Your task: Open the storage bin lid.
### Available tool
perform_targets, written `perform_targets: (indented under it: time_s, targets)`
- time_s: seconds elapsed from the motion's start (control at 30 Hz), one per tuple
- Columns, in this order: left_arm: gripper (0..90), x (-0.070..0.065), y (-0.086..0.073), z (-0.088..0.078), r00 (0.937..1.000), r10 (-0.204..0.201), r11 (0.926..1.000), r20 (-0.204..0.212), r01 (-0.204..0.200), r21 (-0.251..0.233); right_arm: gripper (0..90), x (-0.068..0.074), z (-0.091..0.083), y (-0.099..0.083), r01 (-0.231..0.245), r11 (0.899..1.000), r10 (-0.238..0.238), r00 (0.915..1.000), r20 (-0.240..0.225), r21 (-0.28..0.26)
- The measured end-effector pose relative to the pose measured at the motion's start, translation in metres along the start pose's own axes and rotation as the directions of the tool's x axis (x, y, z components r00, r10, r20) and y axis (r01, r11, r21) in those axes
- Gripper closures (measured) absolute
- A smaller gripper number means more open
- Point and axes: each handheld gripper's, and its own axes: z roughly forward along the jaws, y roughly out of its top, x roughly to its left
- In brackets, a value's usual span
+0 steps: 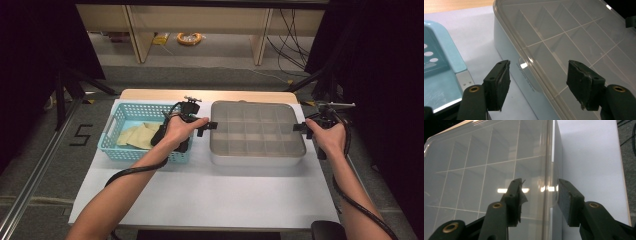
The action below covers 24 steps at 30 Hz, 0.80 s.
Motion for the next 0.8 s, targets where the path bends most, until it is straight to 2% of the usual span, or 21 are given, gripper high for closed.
perform_targets:
  time_s: [0.03,0.07,0.1,0.2,0.23,0.27,0.3,0.33,0.37,0.4,0.43,0.47,0.5,0.57,0.6,0.63,0.67,0.7,0.8]
  targets:
    - [35.3,0.000,0.000,0.001,1.0000,-0.003,1.0000,-0.002,0.003,-0.002,59.3,0.000,0.000,0.000,-0.011,1.000,0.011,0.9999,-0.009,-0.004]
    - [35.7,0.000,-0.001,0.001,1.0000,-0.006,1.0000,-0.002,0.006,-0.002,60.1,-0.004,0.000,0.000,0.017,1.000,-0.017,0.9991,-0.040,-0.005]
    - [36.2,0.000,-0.001,0.003,0.9999,-0.010,0.9999,0.003,0.010,0.005,60.6,-0.004,0.000,0.000,0.014,1.000,-0.014,0.9997,-0.022,-0.007]
    - [37.0,0.001,-0.002,0.004,0.9999,-0.015,0.9998,0.005,0.015,0.013,61.6,-0.004,-0.002,0.000,0.006,1.000,-0.006,0.9997,-0.024,0.004]
    - [37.5,0.001,-0.002,0.004,0.9998,-0.018,0.9997,0.001,0.018,0.019,62.1,-0.006,0.000,-0.001,-0.006,1.000,0.006,0.9986,-0.053,-0.012]
    - [38.0,0.001,-0.002,0.004,0.9997,-0.023,0.9996,-0.001,0.023,0.019,62.7,-0.006,-0.001,0.000,-0.013,1.000,0.013,0.9997,-0.021,-0.001]
    - [38.5,0.002,-0.002,0.004,0.9997,-0.024,0.9994,0.005,0.024,0.027,67.9,-0.007,0.001,-0.002,-0.047,0.998,0.045,0.9978,-0.048,-0.046]
    - [38.5,0.002,-0.002,0.004,0.9996,-0.026,0.9993,0.006,0.026,0.026,67.9,-0.007,0.001,-0.002,-0.047,0.998,0.045,0.9978,-0.048,-0.046]
    - [39.3,0.002,-0.002,0.004,0.9996,-0.028,0.9993,0.007,0.027,0.025,73.9,-0.007,-0.009,0.001,0.008,1.000,-0.008,0.9999,-0.011,-0.022]
    - [39.4,0.002,-0.002,0.004,0.9995,-0.031,0.9992,0.009,0.030,0.024,74.0,-0.004,-0.010,0.000,-0.021,1.000,0.021,0.9998,-0.006,-0.015]
    - [39.6,0.002,-0.002,0.004,0.9995,-0.031,0.9992,0.009,0.030,0.024,74.0,-0.004,-0.010,0.000,-0.021,1.000,0.021,0.9998,-0.006,-0.015]
    - [39.6,0.002,-0.002,0.005,0.9994,-0.034,0.9991,0.011,0.034,0.024,74.0,-0.003,-0.009,0.000,-0.008,1.000,0.009,1.0000,0.004,-0.020]
    - [39.8,0.002,-0.002,0.006,0.9993,-0.035,0.9991,0.014,0.035,0.023,74.0,-0.003,-0.010,0.001,0.025,1.000,-0.025,0.9997,0.001,-0.011]
    - [39.8,0.001,-0.002,0.006,0.9992,-0.035,0.9991,0.017,0.035,0.025,74.0,-0.003,-0.010,0.001,0.022,1.000,-0.022,0.9997,-0.009,-0.015]
    - [40.1,0.001,-0.002,0.006,0.9989,-0.041,0.9988,0.022,0.040,0.026,73.8,-0.008,-0.009,0.002,0.089,0.996,-0.089,0.9960,-0.002,-0.022]
    - [40.7,0.001,-0.002,0.006,0.9989,-0.041,0.9987,0.023,0.041,0.030,73.6,-0.010,-0.008,0.002,0.097,0.995,-0.097,0.9953,-0.004,-0.026]
    - [41.2,0.001,-0.002,0.006,0.9989,-0.041,0.9987,0.021,0.040,0.030,72.5,-0.007,-0.010,0.003,0.065,0.998,-0.065,0.9979,-0.008,-0.011]
    - [42.0,0.001,-0.003,0.006,0.9992,-0.039,0.9988,0.014,0.038,0.029,70.4,-0.004,-0.009,0.002,0.012,1.000,-0.012,0.9999,-0.008,0.006]
    - [46.3,0.001,-0.003,0.006,0.9990,-0.043,0.9987,0.012,0.043,0.028,66.5,-0.004,-0.006,0.000,0.011,1.000,-0.011,0.9999,-0.013,0.011]
